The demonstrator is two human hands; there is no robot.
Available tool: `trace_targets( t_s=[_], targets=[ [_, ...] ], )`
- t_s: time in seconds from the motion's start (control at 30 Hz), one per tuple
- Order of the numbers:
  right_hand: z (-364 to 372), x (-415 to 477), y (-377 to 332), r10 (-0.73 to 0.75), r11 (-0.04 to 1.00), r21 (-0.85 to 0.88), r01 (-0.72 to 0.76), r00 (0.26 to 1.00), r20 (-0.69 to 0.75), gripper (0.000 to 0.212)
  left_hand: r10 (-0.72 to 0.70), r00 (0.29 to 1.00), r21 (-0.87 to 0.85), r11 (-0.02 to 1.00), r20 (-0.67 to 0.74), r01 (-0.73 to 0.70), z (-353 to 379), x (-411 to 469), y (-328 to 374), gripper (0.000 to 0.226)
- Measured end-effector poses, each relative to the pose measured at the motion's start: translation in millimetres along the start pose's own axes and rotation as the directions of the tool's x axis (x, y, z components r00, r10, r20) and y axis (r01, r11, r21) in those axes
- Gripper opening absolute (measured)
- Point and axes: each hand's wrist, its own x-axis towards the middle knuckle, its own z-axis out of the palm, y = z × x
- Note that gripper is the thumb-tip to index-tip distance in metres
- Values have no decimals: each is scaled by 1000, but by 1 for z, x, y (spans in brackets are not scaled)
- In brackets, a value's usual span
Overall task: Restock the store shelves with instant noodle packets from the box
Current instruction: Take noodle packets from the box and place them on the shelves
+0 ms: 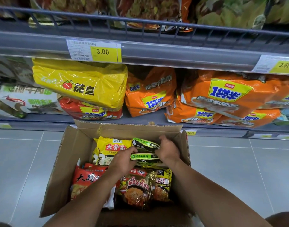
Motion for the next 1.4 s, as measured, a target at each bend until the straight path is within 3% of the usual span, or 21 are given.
trace_targets(
  t_s=[0.2,0.33,0.6,0.9,1.2,1.4],
  targets=[
    [1,13,1,-17,998,-57,27,986,164,50,83,996,-82,993,31,-80,-8,-11,-10,38],
    [-2,14,-3,-83,991,-97,93,991,100,37,74,996,-150,986,41,-67,-7,-17,-8,37],
    [-59,-26,-15,-188,964,-176,198,979,73,34,103,995,-133,986,-13,-104,-45,-53,43,36],
    [-191,-122,-64,-287,944,-149,293,956,63,38,-19,999,-48,999,-45,17,-162,-169,119,38],
    [-369,-237,-112,-322,945,-39,324,946,38,39,-167,984,-235,961,-63,148,-306,-304,234,30],
    [-502,-315,-123,-361,930,76,360,933,-8,46,-180,980,-285,947,-85,149,-381,-372,319,33]
  ],
)
